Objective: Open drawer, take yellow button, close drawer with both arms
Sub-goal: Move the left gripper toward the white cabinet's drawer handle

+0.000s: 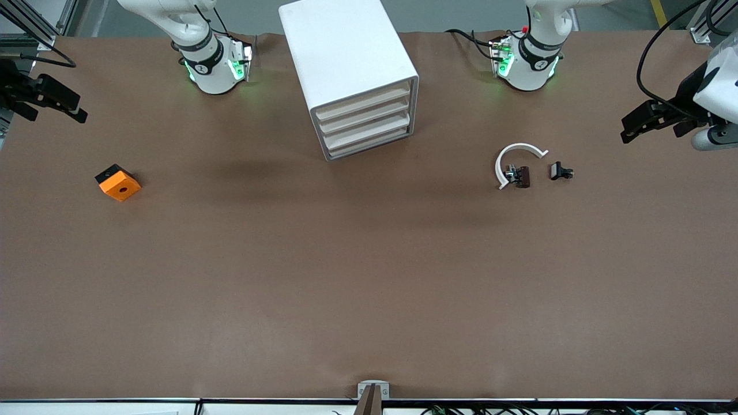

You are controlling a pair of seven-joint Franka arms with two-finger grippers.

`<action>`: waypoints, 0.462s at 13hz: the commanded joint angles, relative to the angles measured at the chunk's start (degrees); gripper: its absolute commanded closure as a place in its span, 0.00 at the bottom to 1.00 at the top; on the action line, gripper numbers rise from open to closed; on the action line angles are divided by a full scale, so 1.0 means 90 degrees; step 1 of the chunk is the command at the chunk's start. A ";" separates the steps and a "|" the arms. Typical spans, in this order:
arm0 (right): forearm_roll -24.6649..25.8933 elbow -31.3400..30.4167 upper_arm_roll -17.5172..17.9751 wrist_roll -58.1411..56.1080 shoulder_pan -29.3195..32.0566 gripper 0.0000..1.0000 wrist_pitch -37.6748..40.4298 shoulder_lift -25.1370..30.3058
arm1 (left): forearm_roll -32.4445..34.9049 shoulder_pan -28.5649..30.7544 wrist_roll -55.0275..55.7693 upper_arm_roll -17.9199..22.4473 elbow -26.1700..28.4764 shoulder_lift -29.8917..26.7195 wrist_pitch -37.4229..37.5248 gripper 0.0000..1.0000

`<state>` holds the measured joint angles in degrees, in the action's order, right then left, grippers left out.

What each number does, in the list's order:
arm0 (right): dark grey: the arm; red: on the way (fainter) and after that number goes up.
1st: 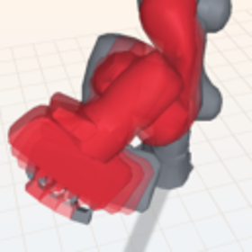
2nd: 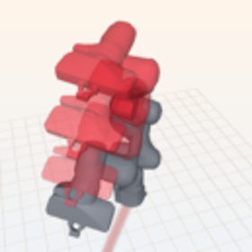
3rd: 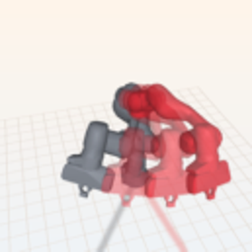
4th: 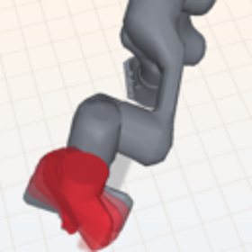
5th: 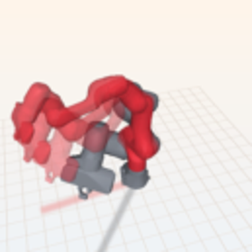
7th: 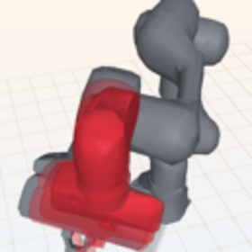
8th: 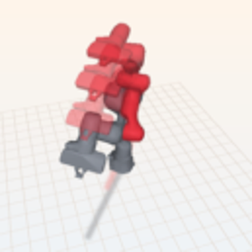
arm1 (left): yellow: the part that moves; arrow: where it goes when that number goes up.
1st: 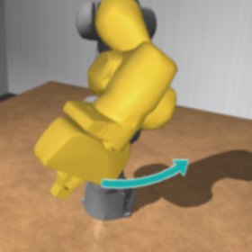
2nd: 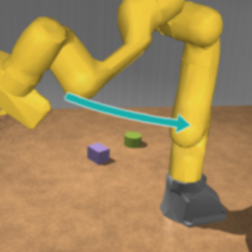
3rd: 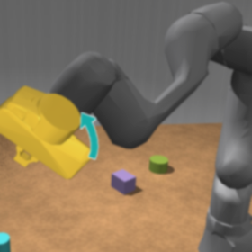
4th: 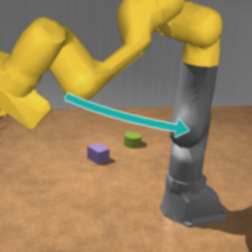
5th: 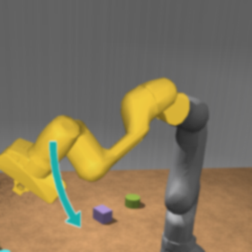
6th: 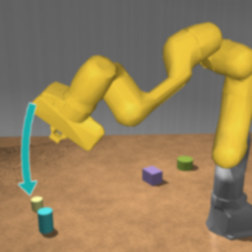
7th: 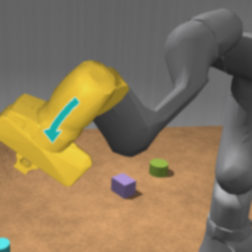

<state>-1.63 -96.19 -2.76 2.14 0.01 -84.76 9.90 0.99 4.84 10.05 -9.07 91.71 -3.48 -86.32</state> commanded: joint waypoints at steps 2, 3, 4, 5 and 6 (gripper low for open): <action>0.0025 0.0024 0.0014 -0.0033 -0.0020 0.00 0.0023 0.0071 | 0.0280 0.0019 -0.0150 -0.0047 -0.0112 0.0025 0.0118 0.00; 0.0025 0.0024 0.0014 -0.0033 -0.0020 0.00 0.0014 0.0071 | 0.0280 0.0010 -0.0150 -0.0047 -0.0131 0.0025 0.0118 0.00; 0.0015 0.0024 0.0014 -0.0033 -0.0020 0.00 0.0004 0.0071 | 0.0280 -0.0010 -0.0150 -0.0057 -0.0247 0.0112 0.0118 0.00; 0.0015 0.0024 0.0014 -0.0033 -0.0020 0.00 -0.0016 0.0071 | 0.0280 -0.0029 -0.0150 -0.0066 -0.0393 0.0316 0.0118 0.00; 0.0015 0.0033 0.0014 -0.0033 -0.0020 0.00 -0.0074 0.0071 | 0.0270 -0.0049 -0.0140 -0.0096 -0.0424 0.0434 0.0118 0.00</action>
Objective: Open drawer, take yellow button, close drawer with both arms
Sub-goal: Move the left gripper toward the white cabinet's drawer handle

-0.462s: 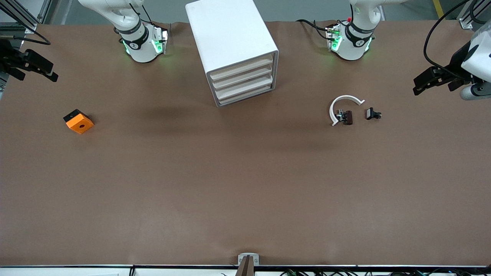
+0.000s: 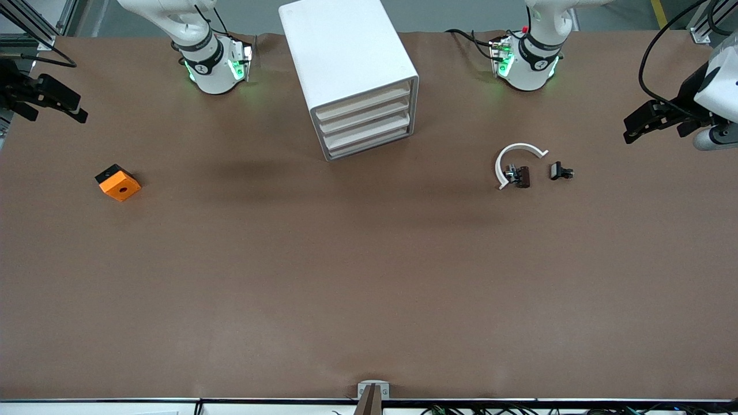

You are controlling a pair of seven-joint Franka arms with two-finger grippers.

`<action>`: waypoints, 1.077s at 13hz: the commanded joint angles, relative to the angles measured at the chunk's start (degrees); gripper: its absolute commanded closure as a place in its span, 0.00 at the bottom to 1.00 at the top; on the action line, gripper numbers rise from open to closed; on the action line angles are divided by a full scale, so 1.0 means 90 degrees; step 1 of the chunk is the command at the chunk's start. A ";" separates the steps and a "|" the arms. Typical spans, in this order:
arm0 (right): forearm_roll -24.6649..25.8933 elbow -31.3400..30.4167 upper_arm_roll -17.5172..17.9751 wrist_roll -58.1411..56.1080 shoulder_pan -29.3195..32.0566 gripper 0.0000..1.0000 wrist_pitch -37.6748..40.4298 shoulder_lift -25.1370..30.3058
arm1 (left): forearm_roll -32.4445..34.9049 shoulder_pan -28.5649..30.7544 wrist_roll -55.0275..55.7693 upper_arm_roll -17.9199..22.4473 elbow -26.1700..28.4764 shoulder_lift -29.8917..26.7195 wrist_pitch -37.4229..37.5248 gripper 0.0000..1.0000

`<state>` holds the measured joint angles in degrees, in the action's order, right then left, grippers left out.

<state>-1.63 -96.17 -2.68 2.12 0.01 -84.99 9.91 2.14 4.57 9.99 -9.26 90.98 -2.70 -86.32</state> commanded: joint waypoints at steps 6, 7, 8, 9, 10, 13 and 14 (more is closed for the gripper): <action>0.0015 0.0032 0.0014 -0.0031 -0.0030 0.00 -0.0097 0.0071 | -0.0374 -0.0632 0.1735 -0.0318 -0.0343 0.1343 0.0041 0.00; 0.0015 0.0032 0.0014 -0.0031 -0.0030 0.00 -0.0097 0.0071 | -0.0384 -0.0847 0.2186 -0.0318 -0.0343 0.1568 -0.0133 0.00; 0.0015 0.0032 0.0005 -0.0040 -0.0020 0.00 -0.0097 0.0071 | -0.0365 -0.1101 0.2645 -0.0318 -0.0343 0.1773 -0.0299 0.00; 0.0015 0.0032 0.0005 -0.0031 -0.0030 0.00 -0.0087 0.0071 | -0.0394 -0.1277 0.3026 -0.0318 -0.0343 0.1968 -0.0320 0.00; 0.0015 0.0032 0.0014 -0.0031 -0.0030 0.00 -0.0078 0.0081 | -0.0394 -0.1405 0.3494 -0.0347 -0.0353 0.2183 -0.0330 0.00; 0.0015 0.0032 0.0005 -0.0031 -0.0020 0.00 -0.0078 0.0081 | -0.0579 -0.2156 0.5483 -0.0357 -0.0363 0.2710 -0.0711 0.00; 0.0015 0.0032 0.0005 -0.0031 -0.0020 0.00 -0.0078 0.0071 | -0.0628 -0.2332 0.6149 -0.0357 -0.0421 0.2925 -0.0731 0.00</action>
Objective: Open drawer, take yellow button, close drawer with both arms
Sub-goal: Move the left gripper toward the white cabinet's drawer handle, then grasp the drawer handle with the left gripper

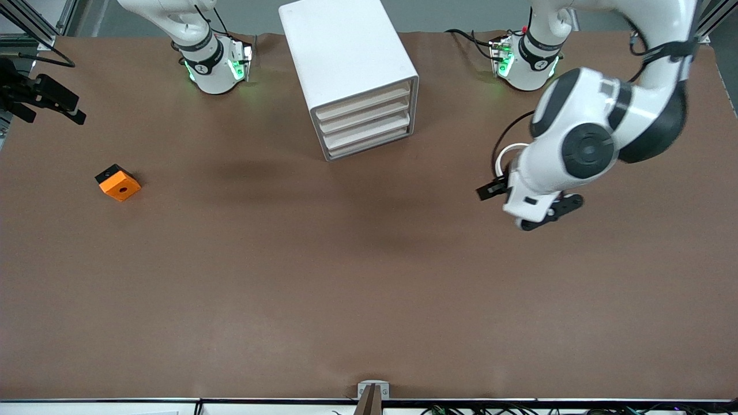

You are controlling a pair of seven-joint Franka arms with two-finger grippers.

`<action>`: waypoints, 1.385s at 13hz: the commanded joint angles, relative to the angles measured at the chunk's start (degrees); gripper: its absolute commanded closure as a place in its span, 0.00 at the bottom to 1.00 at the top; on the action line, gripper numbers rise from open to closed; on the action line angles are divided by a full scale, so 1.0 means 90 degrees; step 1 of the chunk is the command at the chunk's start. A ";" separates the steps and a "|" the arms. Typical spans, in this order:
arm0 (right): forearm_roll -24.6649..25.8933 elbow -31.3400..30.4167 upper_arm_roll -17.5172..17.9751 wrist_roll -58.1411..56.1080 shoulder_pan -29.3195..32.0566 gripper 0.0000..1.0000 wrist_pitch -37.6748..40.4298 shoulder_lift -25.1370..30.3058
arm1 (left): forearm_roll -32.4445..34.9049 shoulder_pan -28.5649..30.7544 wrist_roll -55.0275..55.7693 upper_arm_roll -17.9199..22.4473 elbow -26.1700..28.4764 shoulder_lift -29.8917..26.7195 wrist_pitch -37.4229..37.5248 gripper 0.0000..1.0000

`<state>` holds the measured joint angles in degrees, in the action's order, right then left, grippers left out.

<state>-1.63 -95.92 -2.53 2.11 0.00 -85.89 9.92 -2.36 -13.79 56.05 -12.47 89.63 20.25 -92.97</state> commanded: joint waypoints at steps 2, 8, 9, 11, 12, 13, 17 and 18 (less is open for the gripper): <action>0.0015 0.0003 -0.0031 -0.0030 -0.0020 0.00 0.0002 0.0069 | -0.0419 -0.0673 0.2126 -0.0001 -0.0466 0.0756 0.0008 0.00; 0.0015 0.0013 0.0251 -0.0010 -0.0108 0.00 0.0021 0.0069 | -0.1445 -0.1591 0.5037 -0.0001 -0.0447 0.1411 0.0124 0.00; 0.0015 0.0022 0.0242 -0.0010 -0.0098 0.00 0.0021 0.0079 | -0.1746 -0.1650 0.5486 -0.0001 -0.0447 0.1567 0.0135 0.00; 0.0025 0.0013 0.0193 -0.0020 -0.0069 0.00 0.0041 0.0069 | -0.2818 -0.1632 0.6143 -0.0001 -0.0447 0.1802 0.0154 0.00; 0.0034 0.0013 0.0183 -0.0030 -0.0049 0.00 0.0060 0.0079 | -0.3239 -0.1631 0.6300 -0.0001 -0.0447 0.1900 0.0164 0.00; 0.0131 0.0013 0.0164 -0.0030 -0.0049 0.00 0.0060 0.0079 | -0.3514 -0.1641 0.6504 -0.0001 -0.0428 0.1910 0.0164 0.00; 0.0298 0.0013 0.0193 -0.0030 -0.0059 0.00 0.0099 0.0079 | -0.4422 -0.1749 0.7481 -0.0001 -0.0457 0.2076 0.0464 0.22; 0.0298 0.0013 0.0203 -0.0020 -0.0059 0.00 0.0109 0.0069 | -0.4638 -0.1739 0.7618 -0.0001 -0.0447 0.2076 0.0563 0.25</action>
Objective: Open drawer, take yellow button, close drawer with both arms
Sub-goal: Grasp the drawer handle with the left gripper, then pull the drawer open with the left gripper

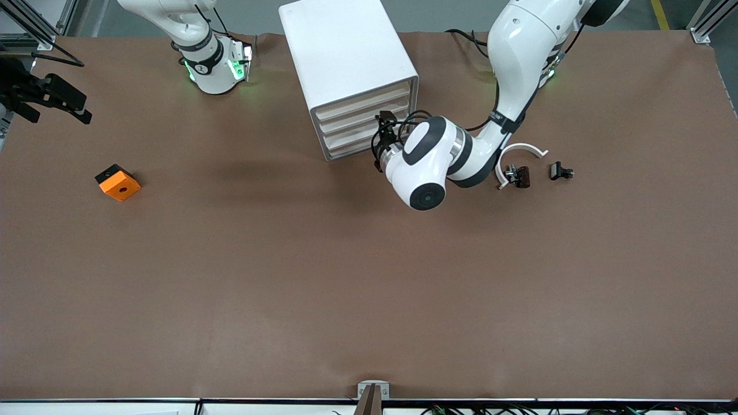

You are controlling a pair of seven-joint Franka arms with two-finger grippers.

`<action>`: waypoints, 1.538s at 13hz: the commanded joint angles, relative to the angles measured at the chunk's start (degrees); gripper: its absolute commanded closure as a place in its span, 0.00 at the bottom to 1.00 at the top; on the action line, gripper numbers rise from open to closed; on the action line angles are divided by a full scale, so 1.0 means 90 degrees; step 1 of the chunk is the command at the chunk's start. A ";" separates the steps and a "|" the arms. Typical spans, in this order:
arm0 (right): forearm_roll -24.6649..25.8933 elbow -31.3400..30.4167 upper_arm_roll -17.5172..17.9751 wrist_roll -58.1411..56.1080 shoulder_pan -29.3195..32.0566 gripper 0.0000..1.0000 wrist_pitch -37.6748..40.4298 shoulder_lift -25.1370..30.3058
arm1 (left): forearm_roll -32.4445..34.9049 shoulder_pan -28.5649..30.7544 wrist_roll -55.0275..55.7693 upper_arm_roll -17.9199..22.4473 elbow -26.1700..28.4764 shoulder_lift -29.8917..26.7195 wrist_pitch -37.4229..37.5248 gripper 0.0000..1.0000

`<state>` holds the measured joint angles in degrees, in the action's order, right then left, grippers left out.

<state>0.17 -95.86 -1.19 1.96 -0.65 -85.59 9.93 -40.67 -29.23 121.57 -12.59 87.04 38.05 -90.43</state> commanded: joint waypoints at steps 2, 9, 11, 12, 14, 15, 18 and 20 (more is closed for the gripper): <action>0.0098 0.0006 0.0005 -0.0003 0.0023 0.00 0.0066 0.0069 | -0.0578 -0.0053 0.0573 0.0012 -0.0150 0.0137 0.0428 0.36; 0.0010 0.0006 -0.0083 0.0085 0.0062 0.00 0.0076 0.0079 | -0.0676 -0.0219 0.0740 0.0012 -0.0140 0.0235 0.1219 0.81; 0.0010 0.0006 -0.0063 0.0076 0.0053 0.00 0.0086 0.0079 | -0.0657 -0.0151 0.0692 0.0070 -0.0150 0.0255 0.1219 1.00; 0.0010 0.0006 -0.0054 0.0075 0.0053 0.00 0.0086 0.0079 | -0.0599 -0.0141 0.0653 0.0080 -0.0159 0.0284 0.1219 1.00; 0.0010 0.0006 -0.0015 0.0075 0.0023 0.00 0.0095 0.0079 | -0.0569 -0.0053 0.0633 0.0284 -0.0421 0.0469 0.1209 1.00; 0.0010 0.0006 -0.0014 0.0075 0.0023 0.00 0.0095 0.0079 | -0.0559 -0.0024 0.0555 0.0392 -0.0597 0.0518 0.1209 1.00; 0.0010 0.0006 -0.0005 0.0075 0.0014 0.00 0.0076 0.0079 | -0.0569 0.0161 0.0184 0.0627 -0.0911 0.0518 0.1190 1.00; 0.0010 0.0006 -0.0005 0.0075 0.0023 0.00 0.0076 0.0079 | -0.0569 0.0395 -0.0128 0.0656 -0.0970 0.0518 0.1132 1.00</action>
<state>0.28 -95.86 -1.38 2.19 -0.50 -85.32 9.93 -45.95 -27.26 125.44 -7.01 81.20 41.04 -79.68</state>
